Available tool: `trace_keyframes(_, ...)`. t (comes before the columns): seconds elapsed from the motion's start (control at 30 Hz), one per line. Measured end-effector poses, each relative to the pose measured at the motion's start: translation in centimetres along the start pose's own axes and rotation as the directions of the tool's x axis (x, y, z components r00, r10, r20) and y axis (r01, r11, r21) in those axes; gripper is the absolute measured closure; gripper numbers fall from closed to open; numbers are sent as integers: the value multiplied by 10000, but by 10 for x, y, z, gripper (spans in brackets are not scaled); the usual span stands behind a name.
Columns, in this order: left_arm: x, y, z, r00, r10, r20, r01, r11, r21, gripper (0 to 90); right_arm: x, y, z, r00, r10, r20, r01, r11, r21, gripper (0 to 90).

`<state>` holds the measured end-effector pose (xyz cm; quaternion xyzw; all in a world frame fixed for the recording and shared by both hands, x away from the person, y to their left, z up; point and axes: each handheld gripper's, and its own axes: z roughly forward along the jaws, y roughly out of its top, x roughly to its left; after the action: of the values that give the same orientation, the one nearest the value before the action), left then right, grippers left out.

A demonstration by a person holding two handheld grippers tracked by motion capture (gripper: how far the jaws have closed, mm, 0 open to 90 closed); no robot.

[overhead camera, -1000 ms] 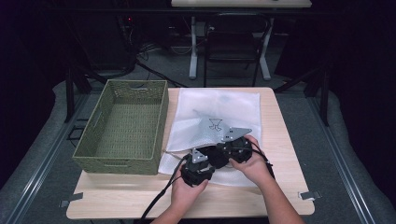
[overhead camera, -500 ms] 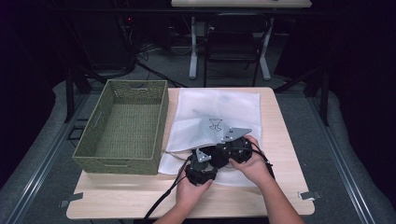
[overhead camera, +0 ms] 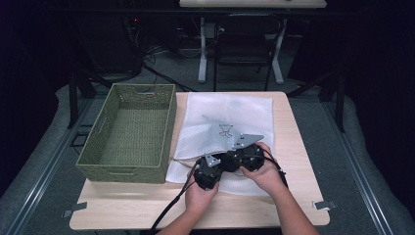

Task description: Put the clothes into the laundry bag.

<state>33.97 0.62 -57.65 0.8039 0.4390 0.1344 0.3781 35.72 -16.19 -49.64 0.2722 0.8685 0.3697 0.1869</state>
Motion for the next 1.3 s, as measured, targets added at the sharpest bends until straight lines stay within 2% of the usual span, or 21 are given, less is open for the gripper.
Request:
trace_keyframes(0.1,5,3,2,9999,-108,-122,107,9999,-86,870,0,0,0,10000,-12,-10,12,10000,0,890)
trace_keyframes(0.23,9,9,3,9995,-11,-306,12,10000,49,870,0,0,0,10000,-12,-6,12,10000,-18,890)
trace_keyframes(0.43,16,12,7,9992,-71,-391,75,9999,82,869,0,0,0,10000,-6,-7,6,10000,-11,890)
trace_keyframes(0.67,22,13,11,9982,-196,-568,188,9997,-152,866,0,0,0,10000,-23,-19,23,10000,-20,890)
trace_keyframes(0.83,24,15,11,9984,-278,-486,275,9996,-75,866,0,0,0,10000,-35,-25,35,10000,9,890)
trace_keyframes(1.1,29,15,12,9969,-499,-612,489,9986,-178,848,0,0,0,10000,-47,-43,47,10000,5,890)
trace_keyframes(1.2,28,15,10,9977,-321,-602,314,9994,-125,816,0,0,0,10000,-41,-39,41,10000,-16,890)
trace_keyframes(1.3,27,14,5,9989,-348,-312,342,9992,-213,775,-1,0,0,10000,-37,-15,37,10000,-32,890)
